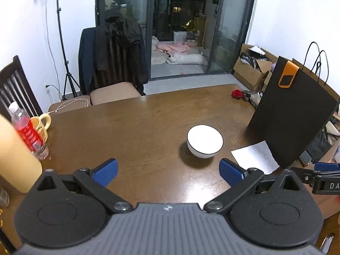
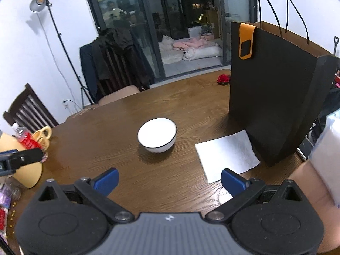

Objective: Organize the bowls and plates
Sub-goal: 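Move both open tools up and over toward the last white bowl by the black bag, then close the left tool on the white bowl rim while the right tool closes on it too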

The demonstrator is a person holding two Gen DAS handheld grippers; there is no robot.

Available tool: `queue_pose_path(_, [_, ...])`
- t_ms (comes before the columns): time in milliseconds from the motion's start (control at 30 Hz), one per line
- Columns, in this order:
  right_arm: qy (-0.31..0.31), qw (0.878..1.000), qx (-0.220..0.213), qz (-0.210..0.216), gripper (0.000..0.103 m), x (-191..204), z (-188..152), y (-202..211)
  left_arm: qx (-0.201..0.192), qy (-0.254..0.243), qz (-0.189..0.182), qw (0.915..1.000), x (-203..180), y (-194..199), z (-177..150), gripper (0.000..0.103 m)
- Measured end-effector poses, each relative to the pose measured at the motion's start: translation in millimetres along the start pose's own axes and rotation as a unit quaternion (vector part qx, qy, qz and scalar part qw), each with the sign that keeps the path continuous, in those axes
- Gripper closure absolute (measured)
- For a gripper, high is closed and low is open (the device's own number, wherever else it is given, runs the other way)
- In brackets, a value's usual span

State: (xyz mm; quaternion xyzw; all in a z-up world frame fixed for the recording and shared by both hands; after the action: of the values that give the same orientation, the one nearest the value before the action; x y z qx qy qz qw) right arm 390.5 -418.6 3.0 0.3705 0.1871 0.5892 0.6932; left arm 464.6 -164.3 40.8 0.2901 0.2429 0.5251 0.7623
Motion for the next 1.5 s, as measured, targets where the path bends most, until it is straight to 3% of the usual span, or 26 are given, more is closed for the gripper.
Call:
queue_pose_path(333, [-0.018,0.999,0.036,-0.036,0.0,-8,35,-53,0.036,-0.046,0.01,0.9983,-6,-62,39,0.0])
queue_pose_path(700, [-0.032,0.995,0.088,-0.043,0.0,-10,65,-127,0.083,-0.068,0.005,0.9942,-15,-142,68,0.0])
queue_pose_path(1267, [-0.074,0.985,0.143,-0.057,0.001,-24,77,-246,0.156,-0.019,-0.002,0.9876,-17,-267,62,0.0])
queue_pose_path(1500, [-0.076,0.984,0.148,-0.058,0.01,-27,74,-274,0.165,0.001,-0.005,0.9862,-20,-296,52,0.003])
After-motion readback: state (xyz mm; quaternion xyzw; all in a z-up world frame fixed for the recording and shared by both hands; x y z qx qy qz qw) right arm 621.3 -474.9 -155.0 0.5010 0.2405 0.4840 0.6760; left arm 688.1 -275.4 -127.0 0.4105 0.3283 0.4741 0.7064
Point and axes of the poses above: each gripper's, at about its wrist camera, not at the fingertips, and y roughly against the way its jaws point, x to its left, z to its top, the point moved 5 cm from there along -y, roughly the way its jaws point, and after that the axes turned 1 degree about -x, right-handed, at the moved point
